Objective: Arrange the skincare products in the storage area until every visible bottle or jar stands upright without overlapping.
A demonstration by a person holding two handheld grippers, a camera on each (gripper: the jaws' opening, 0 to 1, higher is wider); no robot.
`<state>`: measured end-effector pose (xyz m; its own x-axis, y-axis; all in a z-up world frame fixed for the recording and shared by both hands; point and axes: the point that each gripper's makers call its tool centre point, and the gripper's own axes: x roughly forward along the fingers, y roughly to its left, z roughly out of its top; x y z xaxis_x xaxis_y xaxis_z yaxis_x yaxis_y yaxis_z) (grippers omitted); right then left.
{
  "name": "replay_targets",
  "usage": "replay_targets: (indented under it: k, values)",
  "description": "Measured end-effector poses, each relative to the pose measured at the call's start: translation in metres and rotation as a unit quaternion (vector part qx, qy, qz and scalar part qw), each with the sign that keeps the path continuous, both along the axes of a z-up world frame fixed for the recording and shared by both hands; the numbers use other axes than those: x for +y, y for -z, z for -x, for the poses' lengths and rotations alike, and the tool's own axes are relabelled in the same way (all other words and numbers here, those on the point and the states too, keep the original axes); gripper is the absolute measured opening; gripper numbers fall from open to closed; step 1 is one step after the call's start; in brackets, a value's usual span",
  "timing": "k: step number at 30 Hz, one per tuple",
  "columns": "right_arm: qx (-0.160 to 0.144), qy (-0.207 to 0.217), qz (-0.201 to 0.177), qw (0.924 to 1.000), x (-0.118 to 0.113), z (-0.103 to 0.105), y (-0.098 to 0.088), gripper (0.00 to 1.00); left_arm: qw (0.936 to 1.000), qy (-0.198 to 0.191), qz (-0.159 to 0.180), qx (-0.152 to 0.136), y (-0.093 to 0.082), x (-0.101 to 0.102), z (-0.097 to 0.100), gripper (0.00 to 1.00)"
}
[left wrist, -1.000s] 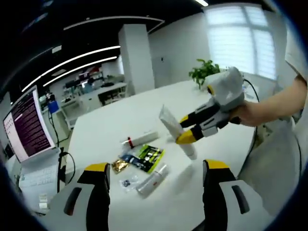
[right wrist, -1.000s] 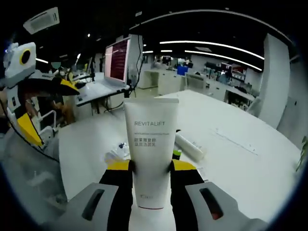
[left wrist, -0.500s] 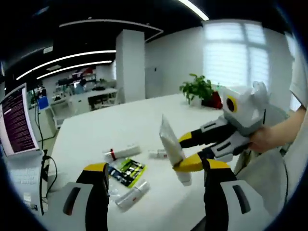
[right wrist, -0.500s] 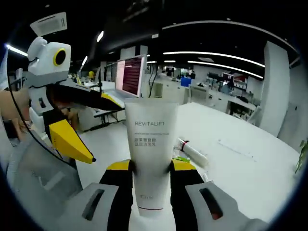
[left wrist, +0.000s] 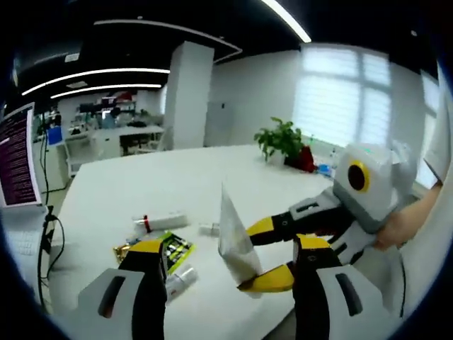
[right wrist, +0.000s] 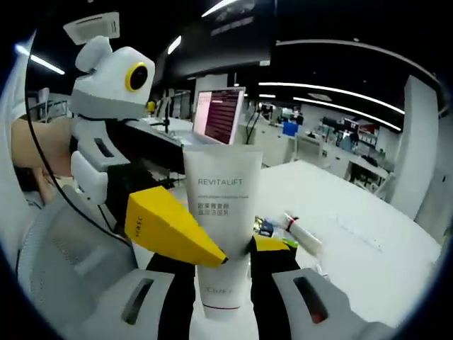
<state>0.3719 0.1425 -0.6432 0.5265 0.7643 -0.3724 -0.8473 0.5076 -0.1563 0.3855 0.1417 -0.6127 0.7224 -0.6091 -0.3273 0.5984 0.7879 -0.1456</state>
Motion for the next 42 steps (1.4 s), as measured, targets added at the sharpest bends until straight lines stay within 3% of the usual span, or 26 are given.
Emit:
replay_targets:
  k: [11, 20, 21, 23, 27, 29, 31, 32, 36, 38, 40, 42]
  values:
    - [-0.014, 0.009, -0.006, 0.9999, -0.004, 0.005, -0.006, 0.29, 0.9993, -0.008, 0.03, -0.019, -0.013, -0.003, 0.003, 0.35]
    - [-0.011, 0.026, -0.009, 0.9996, -0.009, 0.007, -0.007, 0.29, 0.9995, 0.016, 0.01, -0.025, -0.011, -0.017, 0.01, 0.18]
    - [-0.013, 0.025, -0.007, 0.9996, -0.009, 0.009, -0.007, 0.29, 0.9992, 0.019, 0.01, -0.032, -0.013, -0.019, 0.011, 0.12]
    - [-0.01, 0.029, -0.009, 0.9995, -0.009, 0.009, -0.007, 0.29, 0.9985, 0.024, 0.0, -0.049, -0.014, -0.02, 0.011, 0.12]
    - [-0.012, 0.037, -0.007, 0.9992, -0.012, 0.01, -0.007, 0.29, 0.9985, 0.033, 0.015, -0.041, -0.014, -0.026, 0.013, 0.09]
    - [-0.011, 0.037, -0.005, 0.9992, -0.015, 0.011, -0.006, 0.3, 0.9985, 0.043, 0.022, -0.025, -0.012, -0.028, 0.014, 0.09]
    - [-0.006, 0.034, -0.01, 0.9993, -0.018, 0.013, -0.004, 0.31, 0.9981, 0.051, 0.034, 0.01, -0.008, -0.029, 0.016, 0.08]
    - [0.005, 0.033, -0.019, 0.9993, -0.019, 0.014, -0.004, 0.31, 0.9979, 0.058, 0.029, 0.007, -0.009, -0.028, 0.014, 0.08]
    - [-0.006, 0.009, -0.029, 0.9995, -0.025, 0.019, -0.009, 0.3, 0.9935, 0.112, 0.001, -0.015, -0.016, -0.036, 0.02, 0.07]
    - [-0.013, -0.015, -0.014, 0.9997, -0.029, 0.022, -0.007, 0.29, 0.9881, 0.147, -0.028, -0.034, -0.02, -0.042, 0.023, 0.07]
    - [-0.001, -0.029, -0.013, 0.9995, -0.036, 0.022, -0.005, 0.29, 0.9842, 0.173, -0.013, -0.033, -0.027, -0.05, 0.026, 0.08]
    - [0.005, -0.039, -0.048, 0.9981, -0.04, 0.021, -0.016, 0.28, 0.9782, 0.203, 0.004, -0.043, -0.036, -0.056, 0.026, 0.08]
